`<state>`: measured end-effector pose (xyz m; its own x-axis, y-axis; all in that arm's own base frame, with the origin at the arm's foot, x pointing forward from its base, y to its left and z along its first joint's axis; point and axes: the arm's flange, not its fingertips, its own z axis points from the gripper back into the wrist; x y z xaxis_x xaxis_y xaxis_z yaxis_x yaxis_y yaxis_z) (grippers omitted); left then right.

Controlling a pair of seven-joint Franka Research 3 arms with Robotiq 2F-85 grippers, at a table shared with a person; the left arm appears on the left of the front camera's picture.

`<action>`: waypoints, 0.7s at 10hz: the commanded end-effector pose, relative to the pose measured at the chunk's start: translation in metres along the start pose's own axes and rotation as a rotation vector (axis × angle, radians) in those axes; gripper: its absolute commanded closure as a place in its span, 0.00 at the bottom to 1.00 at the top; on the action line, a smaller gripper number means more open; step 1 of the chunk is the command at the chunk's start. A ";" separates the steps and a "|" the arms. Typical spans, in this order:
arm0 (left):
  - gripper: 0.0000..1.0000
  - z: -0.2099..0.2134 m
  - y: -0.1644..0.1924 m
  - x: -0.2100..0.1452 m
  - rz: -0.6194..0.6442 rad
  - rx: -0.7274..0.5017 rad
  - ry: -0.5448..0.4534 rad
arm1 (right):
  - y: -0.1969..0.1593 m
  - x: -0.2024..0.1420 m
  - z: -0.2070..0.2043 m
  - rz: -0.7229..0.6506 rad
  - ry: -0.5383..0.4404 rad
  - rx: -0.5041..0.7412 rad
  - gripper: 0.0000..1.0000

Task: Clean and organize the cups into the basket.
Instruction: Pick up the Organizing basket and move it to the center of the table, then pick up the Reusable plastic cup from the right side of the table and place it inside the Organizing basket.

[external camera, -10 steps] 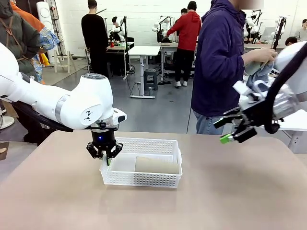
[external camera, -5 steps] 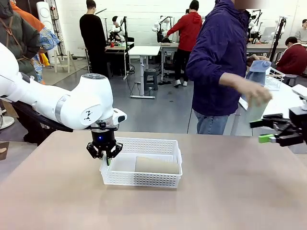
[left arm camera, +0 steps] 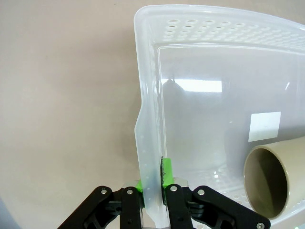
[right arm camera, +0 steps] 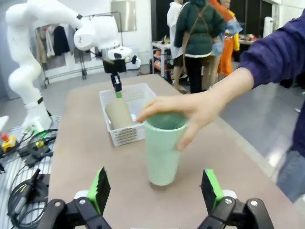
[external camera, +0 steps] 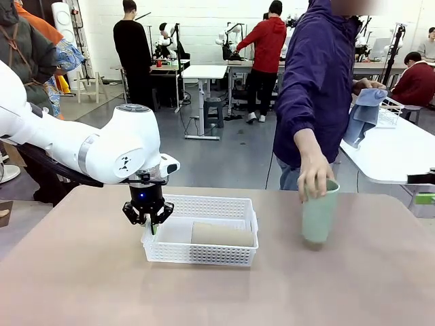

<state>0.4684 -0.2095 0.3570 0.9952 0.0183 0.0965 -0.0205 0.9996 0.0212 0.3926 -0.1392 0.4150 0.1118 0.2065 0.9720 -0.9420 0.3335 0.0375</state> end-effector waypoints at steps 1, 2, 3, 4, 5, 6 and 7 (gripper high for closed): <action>1.00 0.001 -0.001 0.000 -0.009 0.002 -0.003 | 0.003 0.003 0.013 0.019 -0.063 -0.002 0.00; 1.00 0.001 -0.001 0.000 -0.009 0.002 -0.003 | -0.002 0.006 0.010 0.002 -0.096 -0.009 0.00; 1.00 0.001 -0.001 0.000 -0.009 0.002 -0.003 | 0.003 0.002 0.014 0.002 -0.023 -0.015 0.00; 1.00 0.001 -0.001 0.000 -0.009 0.002 -0.003 | 0.003 0.002 0.014 0.002 -0.023 -0.015 0.00; 1.00 0.001 -0.001 0.000 -0.009 0.002 -0.003 | 0.003 0.002 0.014 0.002 -0.023 -0.015 0.00; 1.00 0.001 -0.001 0.000 -0.009 0.002 -0.003 | 0.003 0.002 0.014 0.002 -0.023 -0.015 0.00; 1.00 0.001 -0.001 0.000 -0.009 0.002 -0.003 | 0.003 0.002 0.014 0.002 -0.023 -0.015 0.00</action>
<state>0.4684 -0.2096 0.3570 0.9952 0.0182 0.0965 -0.0203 0.9996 0.0213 0.3861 -0.1511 0.4233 0.0950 0.1706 0.9807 -0.9381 0.3449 0.0309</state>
